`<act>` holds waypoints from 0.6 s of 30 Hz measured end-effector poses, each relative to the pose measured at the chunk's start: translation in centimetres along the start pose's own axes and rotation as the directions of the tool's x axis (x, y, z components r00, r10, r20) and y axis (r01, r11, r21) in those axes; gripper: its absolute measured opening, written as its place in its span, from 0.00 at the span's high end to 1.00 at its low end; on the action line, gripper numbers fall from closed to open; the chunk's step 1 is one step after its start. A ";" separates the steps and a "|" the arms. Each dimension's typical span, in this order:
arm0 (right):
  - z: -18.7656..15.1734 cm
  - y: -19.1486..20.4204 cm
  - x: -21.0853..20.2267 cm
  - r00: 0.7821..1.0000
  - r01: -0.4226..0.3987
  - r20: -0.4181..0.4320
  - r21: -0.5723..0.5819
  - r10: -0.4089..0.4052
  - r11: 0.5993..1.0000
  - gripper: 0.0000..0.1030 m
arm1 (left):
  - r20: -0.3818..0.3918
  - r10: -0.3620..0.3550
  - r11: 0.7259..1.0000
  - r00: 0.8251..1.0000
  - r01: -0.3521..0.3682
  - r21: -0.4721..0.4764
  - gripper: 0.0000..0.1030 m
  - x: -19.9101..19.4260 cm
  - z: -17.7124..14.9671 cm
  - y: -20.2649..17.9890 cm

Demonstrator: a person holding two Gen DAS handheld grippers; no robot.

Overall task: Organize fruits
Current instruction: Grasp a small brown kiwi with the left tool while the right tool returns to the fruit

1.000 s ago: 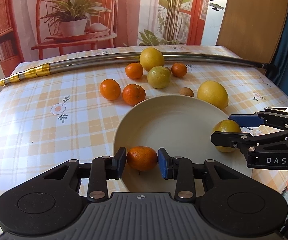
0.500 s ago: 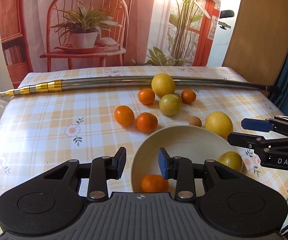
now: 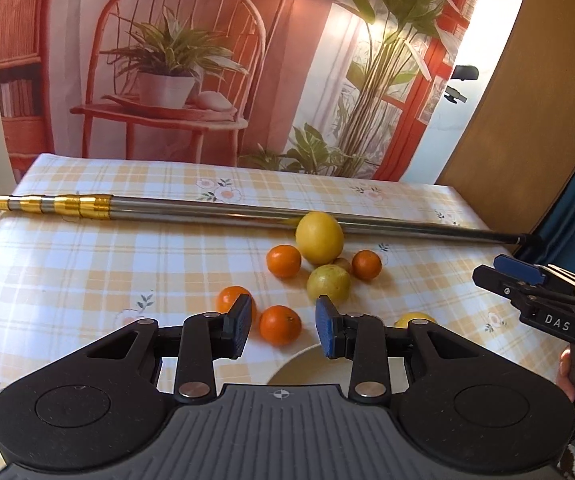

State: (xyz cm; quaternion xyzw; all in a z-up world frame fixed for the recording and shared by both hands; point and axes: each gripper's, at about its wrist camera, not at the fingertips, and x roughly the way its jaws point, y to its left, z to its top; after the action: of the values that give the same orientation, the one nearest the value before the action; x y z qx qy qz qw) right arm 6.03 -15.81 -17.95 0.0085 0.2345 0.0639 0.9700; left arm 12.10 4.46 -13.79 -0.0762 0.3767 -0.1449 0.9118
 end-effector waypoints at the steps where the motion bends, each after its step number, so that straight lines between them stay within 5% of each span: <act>1: 0.1 -0.1 0.2 1.000 0.005 0.002 -0.003 -0.005 1.000 0.50 | -0.013 -0.015 1.000 1.000 0.014 -0.008 0.65 0.6 0.2 -0.2; 11: -1.0 -2.1 2.1 1.000 0.017 0.000 0.040 -0.017 0.999 0.51 | -0.177 -0.070 0.997 0.982 0.075 0.022 0.65 7.9 0.6 -4.1; 18: -2.5 -4.3 3.3 1.000 0.022 0.010 0.115 -0.023 0.993 0.50 | -0.272 -0.098 0.991 0.957 0.070 -0.111 0.66 11.9 1.0 -3.9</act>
State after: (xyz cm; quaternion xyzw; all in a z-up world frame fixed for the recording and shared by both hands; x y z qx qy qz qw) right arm 8.37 -19.69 -21.85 0.0622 0.2323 0.0391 0.9699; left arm 20.05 -3.00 -20.03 -0.1169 0.5035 -0.1736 0.8383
